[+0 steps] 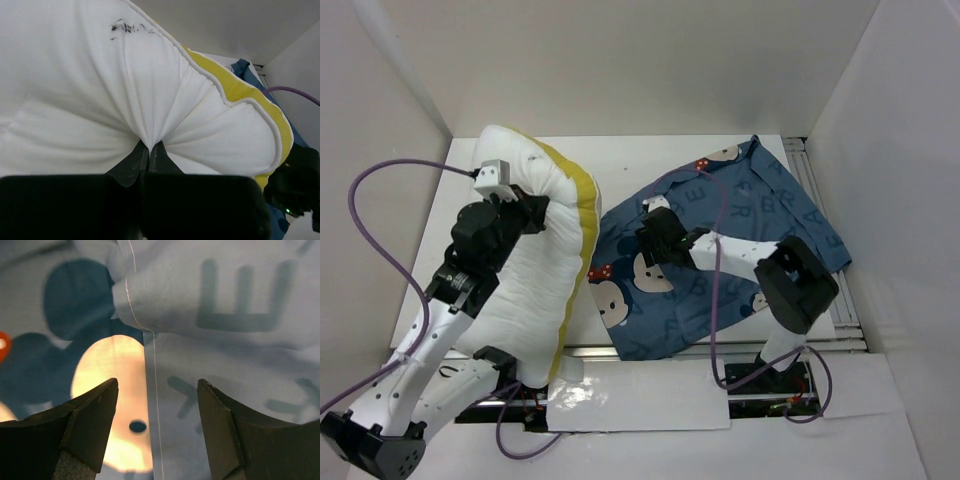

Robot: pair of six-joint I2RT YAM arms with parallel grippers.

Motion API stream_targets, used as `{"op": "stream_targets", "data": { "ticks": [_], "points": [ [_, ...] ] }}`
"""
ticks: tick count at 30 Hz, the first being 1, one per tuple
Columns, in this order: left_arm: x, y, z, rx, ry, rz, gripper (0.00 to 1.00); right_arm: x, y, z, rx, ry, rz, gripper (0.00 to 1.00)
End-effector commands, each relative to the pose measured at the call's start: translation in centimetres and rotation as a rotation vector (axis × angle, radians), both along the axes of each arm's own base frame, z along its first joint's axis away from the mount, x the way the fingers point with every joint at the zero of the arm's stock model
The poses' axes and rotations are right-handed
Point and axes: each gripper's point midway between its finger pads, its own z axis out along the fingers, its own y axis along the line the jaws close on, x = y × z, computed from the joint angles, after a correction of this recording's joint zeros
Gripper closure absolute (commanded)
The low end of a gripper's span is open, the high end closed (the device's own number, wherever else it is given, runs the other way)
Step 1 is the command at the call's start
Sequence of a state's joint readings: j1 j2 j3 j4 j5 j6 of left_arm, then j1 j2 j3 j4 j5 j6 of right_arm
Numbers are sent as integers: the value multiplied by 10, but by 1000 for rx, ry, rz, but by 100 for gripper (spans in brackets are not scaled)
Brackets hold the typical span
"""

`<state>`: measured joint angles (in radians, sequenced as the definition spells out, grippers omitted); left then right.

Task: Put the pillow into the pillowcase

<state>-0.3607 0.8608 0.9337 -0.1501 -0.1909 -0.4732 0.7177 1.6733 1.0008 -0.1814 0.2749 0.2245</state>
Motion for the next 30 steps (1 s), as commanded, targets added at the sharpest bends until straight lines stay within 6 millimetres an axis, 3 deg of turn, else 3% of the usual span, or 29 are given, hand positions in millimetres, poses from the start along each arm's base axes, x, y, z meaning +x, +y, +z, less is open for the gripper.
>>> {"op": "stream_targets", "data": {
  "ticks": [1, 6, 9, 10, 16, 18, 23, 27, 29, 30],
  "points": [
    [-15, -18, -37, 15, 70, -120, 100, 23, 14, -3, 26, -55, -46, 29],
    [-30, -27, -55, 15, 66, -187, 100, 31, 16, -22, -21, -32, -62, 29],
    [-34, -30, -56, 8, 55, -206, 100, 36, 6, -27, -42, -26, -130, 36],
    [-35, -29, -53, 13, 41, -208, 100, 36, 1, -28, -52, -28, -163, 49],
    [-38, -29, -55, 41, 24, -222, 100, 40, -13, -28, -69, -29, -218, 91],
    [-41, -32, -60, 53, 31, -250, 100, 39, -16, -19, -67, -39, -233, 100],
    [-45, -45, -64, 94, 22, -338, 100, 43, -10, 16, -11, -84, -216, 100],
    [-63, -73, -66, 114, 12, -509, 100, 36, 0, 54, 78, -72, -165, 100],
    [-75, -87, -84, 116, 36, -578, 100, 37, -7, 64, 94, -46, -166, 100],
    [-90, -102, -95, 112, 52, -668, 100, 32, -6, 66, 121, -19, -153, 100]
  ]
}}
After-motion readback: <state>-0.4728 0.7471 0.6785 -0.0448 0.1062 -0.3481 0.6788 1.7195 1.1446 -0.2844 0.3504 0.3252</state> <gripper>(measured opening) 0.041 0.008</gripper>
